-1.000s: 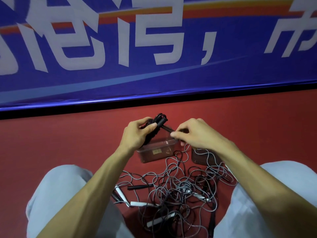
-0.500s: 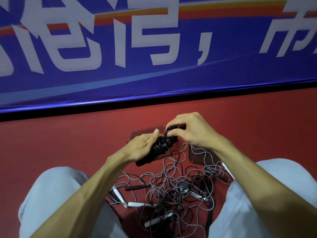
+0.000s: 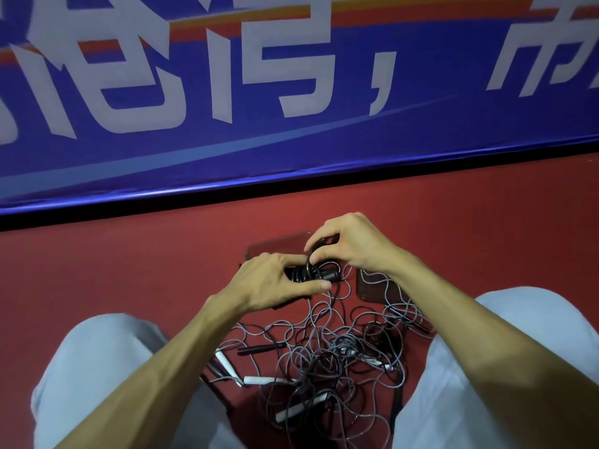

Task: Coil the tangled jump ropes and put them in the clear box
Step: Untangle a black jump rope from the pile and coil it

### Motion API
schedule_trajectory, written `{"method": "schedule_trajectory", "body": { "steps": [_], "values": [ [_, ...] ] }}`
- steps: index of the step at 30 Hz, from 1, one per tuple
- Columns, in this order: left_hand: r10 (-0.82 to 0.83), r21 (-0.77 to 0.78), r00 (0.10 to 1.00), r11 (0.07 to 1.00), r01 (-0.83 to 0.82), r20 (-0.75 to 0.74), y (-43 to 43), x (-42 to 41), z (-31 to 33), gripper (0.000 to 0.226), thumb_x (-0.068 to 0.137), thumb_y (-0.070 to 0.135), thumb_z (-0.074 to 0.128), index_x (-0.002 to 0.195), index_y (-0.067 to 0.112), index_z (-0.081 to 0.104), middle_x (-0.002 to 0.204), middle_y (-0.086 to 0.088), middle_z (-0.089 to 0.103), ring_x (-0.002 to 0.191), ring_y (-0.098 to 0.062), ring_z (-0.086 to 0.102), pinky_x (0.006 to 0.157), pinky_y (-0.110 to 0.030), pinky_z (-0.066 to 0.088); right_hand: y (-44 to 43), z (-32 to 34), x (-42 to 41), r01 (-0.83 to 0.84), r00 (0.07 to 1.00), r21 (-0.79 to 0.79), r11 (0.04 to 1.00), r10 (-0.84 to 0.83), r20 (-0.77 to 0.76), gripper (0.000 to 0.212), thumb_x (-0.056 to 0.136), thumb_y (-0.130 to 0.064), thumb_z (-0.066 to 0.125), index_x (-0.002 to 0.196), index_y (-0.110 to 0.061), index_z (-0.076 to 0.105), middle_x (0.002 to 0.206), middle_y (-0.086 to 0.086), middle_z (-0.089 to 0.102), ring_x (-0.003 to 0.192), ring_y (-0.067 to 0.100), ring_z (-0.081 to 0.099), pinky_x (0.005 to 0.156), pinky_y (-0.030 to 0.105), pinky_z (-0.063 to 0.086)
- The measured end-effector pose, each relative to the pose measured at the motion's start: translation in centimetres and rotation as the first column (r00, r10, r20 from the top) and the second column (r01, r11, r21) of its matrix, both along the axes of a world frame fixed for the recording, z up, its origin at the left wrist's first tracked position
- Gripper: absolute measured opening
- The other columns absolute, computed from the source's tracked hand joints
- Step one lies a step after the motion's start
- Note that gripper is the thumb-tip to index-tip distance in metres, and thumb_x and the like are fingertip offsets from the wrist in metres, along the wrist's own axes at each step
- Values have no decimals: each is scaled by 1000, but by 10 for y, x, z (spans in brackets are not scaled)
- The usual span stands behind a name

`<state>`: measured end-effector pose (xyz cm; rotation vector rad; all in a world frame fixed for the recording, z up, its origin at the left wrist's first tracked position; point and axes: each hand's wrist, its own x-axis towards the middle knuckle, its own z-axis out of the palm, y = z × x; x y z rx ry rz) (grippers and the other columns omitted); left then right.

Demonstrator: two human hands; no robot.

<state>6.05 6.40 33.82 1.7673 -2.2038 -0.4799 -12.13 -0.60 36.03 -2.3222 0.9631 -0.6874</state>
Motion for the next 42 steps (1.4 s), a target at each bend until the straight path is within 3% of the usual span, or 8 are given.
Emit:
{"method": "schedule_trajectory", "body": {
  "steps": [9,14,22,28,32,35,38,42],
  "values": [
    [-31,49,797,996,76,-603,6,7,23,31,76,43,67,106,37,72,76,9,68,59,-6,57,56,-22,45,-7,-11,-8,-236,814,663,711,-228,535,20,78,-23,63,81,-4,67,67,7,65,44,11,54,38,17,40],
    [24,48,684,999,16,-729,5,10,27,14,84,28,69,92,38,75,77,5,69,69,-12,59,63,-26,48,-6,-9,-6,-92,742,804,587,-498,449,15,94,-8,55,82,-3,62,61,8,68,48,14,65,45,22,53],
    [41,51,636,999,-4,-771,4,1,26,44,94,10,59,122,43,59,92,15,68,76,-5,63,65,-16,49,-1,-7,-3,-128,638,908,399,-668,383,21,95,3,45,82,-4,60,53,7,62,45,12,61,45,21,52],
    [125,65,517,989,-132,-847,-1,-3,23,30,92,12,59,111,33,70,81,14,70,76,-7,65,66,-16,48,-9,0,-8,-391,328,879,274,-851,411,19,96,5,43,82,3,56,69,12,56,73,22,57,85,41,49],
    [200,104,370,959,-263,-907,-3,-4,26,27,92,11,61,113,26,69,71,13,72,63,-2,66,59,-14,48,-5,7,-14,-380,439,874,302,-774,457,18,89,7,50,99,5,63,78,12,63,93,27,59,83,46,53],
    [244,141,306,936,-324,-920,-5,0,28,25,92,17,61,112,29,69,71,9,72,60,-6,65,61,-26,49,1,6,-10,-137,709,818,559,-521,475,27,84,7,62,108,-1,70,85,7,67,90,19,61,88,41,56],
    [274,179,332,940,-290,-903,-4,2,28,26,92,20,60,116,28,68,71,8,71,60,-7,65,62,-28,48,4,-1,-1,177,808,569,803,-449,382,27,79,5,72,103,-8,74,63,-6,64,63,12,59,73,32,57],
    [285,206,405,952,-228,-869,-3,2,25,27,91,23,62,117,27,69,87,1,74,66,-9,66,65,-27,49,1,-13,2,421,884,69,904,-427,191,24,86,-7,68,104,-22,75,80,-2,65,70,15,63,70,22,49]
  ]
}}
